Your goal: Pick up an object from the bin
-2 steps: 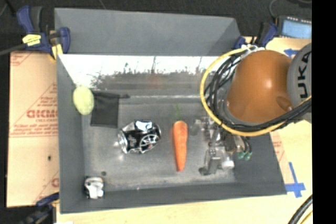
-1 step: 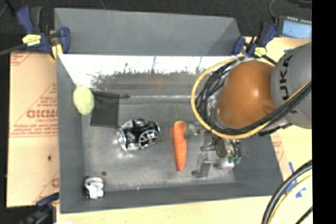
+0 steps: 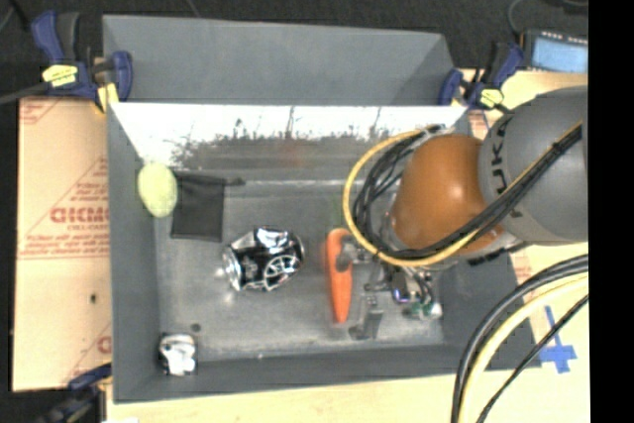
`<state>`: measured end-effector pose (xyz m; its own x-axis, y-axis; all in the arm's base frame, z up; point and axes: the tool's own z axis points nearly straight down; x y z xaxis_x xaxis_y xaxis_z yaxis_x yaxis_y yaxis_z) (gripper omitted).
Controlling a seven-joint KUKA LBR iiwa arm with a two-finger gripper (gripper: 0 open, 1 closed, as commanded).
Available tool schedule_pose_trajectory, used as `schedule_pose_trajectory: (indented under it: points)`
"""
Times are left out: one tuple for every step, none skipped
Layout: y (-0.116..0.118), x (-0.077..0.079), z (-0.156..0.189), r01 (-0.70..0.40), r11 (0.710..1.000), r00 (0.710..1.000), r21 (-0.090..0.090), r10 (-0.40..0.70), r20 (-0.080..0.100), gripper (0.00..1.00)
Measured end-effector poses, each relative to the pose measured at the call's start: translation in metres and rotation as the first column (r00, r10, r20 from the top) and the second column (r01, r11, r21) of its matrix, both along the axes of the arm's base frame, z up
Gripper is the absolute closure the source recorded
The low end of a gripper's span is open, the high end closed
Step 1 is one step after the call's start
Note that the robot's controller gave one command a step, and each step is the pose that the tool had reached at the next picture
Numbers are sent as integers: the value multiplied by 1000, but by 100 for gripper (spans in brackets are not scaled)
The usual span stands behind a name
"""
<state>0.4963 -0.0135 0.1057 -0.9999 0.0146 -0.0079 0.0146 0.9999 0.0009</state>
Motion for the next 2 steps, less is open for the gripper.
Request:
schedule_pose_trajectory:
  points:
    - [-7, -3, -29, 18, 1000, 1000, 1, -18, -2, 0]
    - [-12, 7, -29, 61, 998, 998, 3, -61, 2, 0]
